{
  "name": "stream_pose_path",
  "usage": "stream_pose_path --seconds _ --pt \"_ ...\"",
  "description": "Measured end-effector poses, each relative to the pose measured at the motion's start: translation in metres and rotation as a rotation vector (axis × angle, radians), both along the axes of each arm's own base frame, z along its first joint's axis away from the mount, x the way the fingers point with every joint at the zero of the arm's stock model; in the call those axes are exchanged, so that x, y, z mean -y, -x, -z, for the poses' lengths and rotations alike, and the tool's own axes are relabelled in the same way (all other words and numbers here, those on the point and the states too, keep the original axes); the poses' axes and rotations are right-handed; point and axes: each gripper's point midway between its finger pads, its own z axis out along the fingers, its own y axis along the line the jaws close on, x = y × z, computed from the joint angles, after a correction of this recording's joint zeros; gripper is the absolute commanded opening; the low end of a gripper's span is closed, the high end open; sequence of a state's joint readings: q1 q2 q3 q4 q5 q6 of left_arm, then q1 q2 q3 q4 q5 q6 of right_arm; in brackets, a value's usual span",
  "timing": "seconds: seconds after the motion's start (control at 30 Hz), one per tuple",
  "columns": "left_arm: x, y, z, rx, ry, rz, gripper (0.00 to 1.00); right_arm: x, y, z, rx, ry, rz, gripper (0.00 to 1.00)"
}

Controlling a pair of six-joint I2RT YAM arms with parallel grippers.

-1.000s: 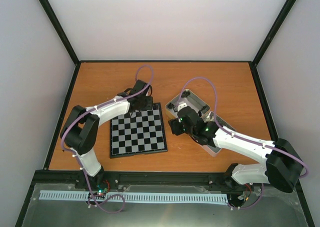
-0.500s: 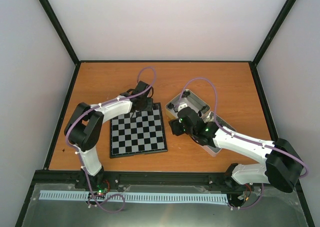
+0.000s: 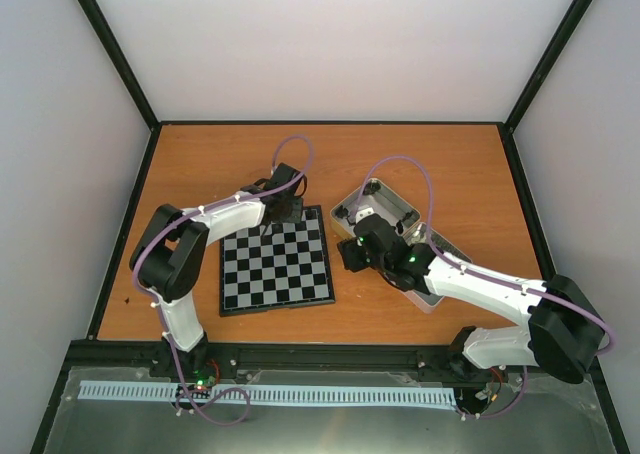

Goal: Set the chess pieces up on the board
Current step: Place the chess piece on the chessboard, then pick up the chess piece from the storage box.

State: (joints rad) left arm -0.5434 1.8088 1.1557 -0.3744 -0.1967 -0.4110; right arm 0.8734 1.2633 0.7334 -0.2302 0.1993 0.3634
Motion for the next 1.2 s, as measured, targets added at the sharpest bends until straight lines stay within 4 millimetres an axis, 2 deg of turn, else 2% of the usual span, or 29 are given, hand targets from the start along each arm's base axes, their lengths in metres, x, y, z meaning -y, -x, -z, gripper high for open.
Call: stream_pose_path --seconds 0.33,0.57,0.67,0.73,0.87,1.07,1.2 --pt "-0.002 0.002 0.002 -0.010 -0.006 -0.009 0.23 0.000 0.000 0.003 -0.006 0.006 0.000 0.66" --pt "-0.002 0.005 0.002 -0.023 -0.005 -0.006 0.27 0.000 0.000 0.003 -0.009 0.004 0.004 0.66" --pt "-0.002 0.007 -0.003 -0.024 0.005 -0.001 0.27 0.001 0.000 0.003 -0.013 -0.001 0.016 0.66" --pt "0.000 0.007 -0.013 -0.011 0.021 0.003 0.28 0.003 -0.001 0.003 -0.014 0.001 0.032 0.65" --pt "0.004 0.002 -0.049 0.058 0.065 0.006 0.30 0.010 -0.007 -0.001 -0.024 -0.001 0.087 0.65" --pt "-0.002 0.006 -0.111 0.187 0.132 -0.005 0.36 0.048 -0.037 -0.015 -0.071 -0.025 0.270 0.59" --pt "-0.012 0.024 -0.145 0.267 0.182 -0.001 0.40 0.071 -0.057 -0.014 -0.122 -0.012 0.365 0.54"
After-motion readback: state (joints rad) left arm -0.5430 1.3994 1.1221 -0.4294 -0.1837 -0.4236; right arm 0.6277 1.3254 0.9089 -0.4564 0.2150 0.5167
